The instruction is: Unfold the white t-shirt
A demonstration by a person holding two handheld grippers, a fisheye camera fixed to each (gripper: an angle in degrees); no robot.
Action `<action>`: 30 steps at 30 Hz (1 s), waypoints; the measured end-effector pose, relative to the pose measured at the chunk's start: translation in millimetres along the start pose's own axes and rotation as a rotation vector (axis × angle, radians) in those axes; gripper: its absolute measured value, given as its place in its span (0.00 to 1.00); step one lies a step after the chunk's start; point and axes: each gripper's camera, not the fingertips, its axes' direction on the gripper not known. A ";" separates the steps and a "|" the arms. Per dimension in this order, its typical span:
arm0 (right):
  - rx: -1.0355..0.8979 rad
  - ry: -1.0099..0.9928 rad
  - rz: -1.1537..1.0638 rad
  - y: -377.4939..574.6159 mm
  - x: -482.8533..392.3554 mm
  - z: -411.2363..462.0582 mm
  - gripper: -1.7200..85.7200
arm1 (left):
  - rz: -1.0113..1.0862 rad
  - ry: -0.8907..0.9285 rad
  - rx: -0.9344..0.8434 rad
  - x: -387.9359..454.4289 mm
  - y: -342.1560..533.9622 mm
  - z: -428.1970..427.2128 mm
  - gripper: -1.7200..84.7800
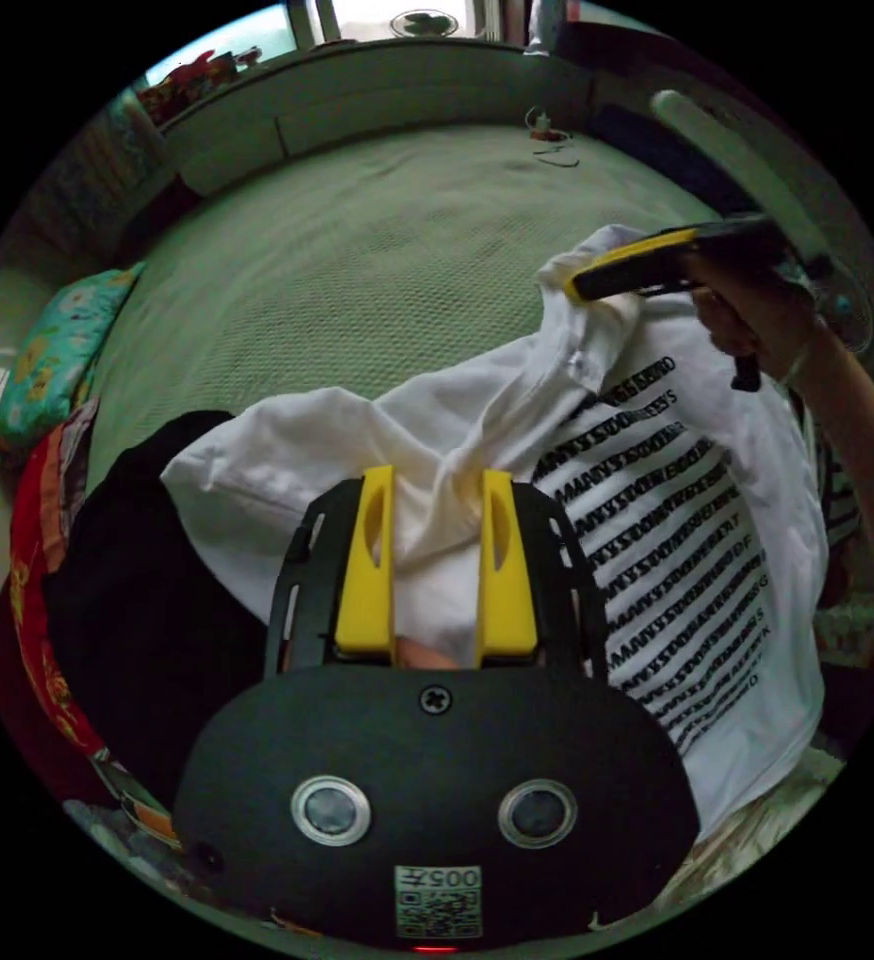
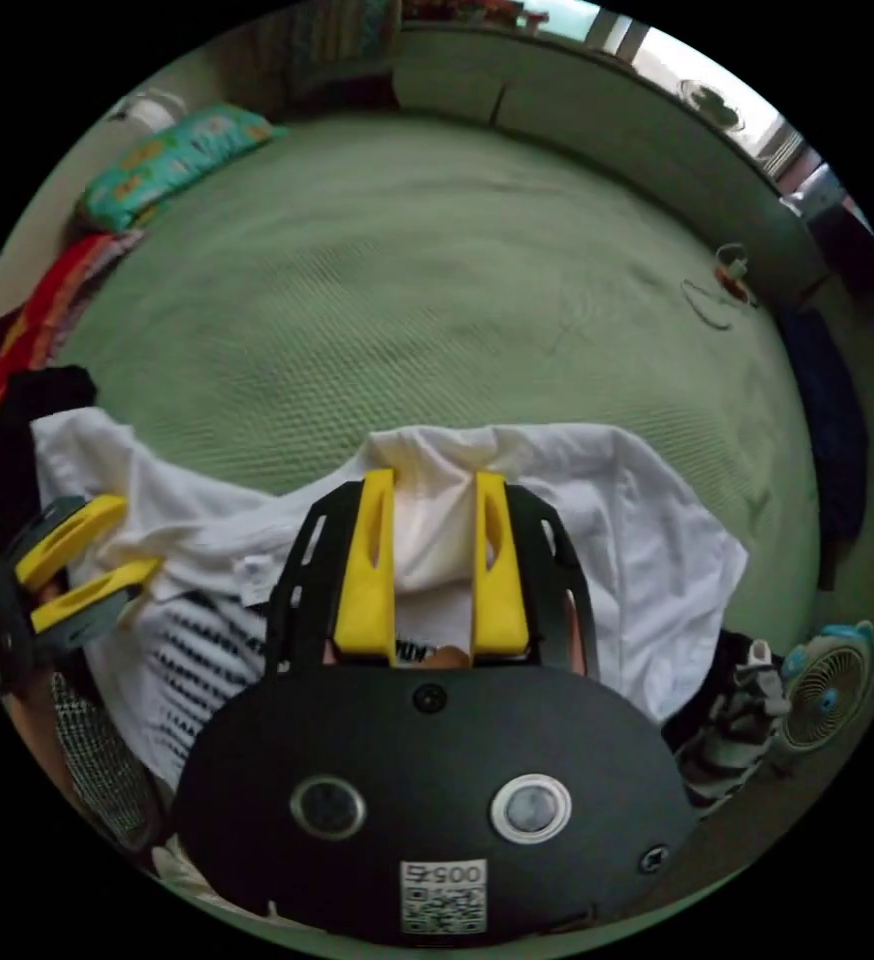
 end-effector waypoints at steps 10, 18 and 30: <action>0.288 -0.168 0.226 16.6 90.7 -76.2 0.01 | -0.160 -0.085 0.201 -24.2 -27.9 -66.0 0.07; 0.189 -0.557 0.471 40.2 149.0 -64.2 0.08 | -0.392 0.018 0.110 -58.7 -10.1 -65.0 0.18; 0.280 -0.267 0.142 229.8 100.5 -185.3 0.08 | -0.443 -0.010 0.135 -33.4 129.5 -121.9 0.14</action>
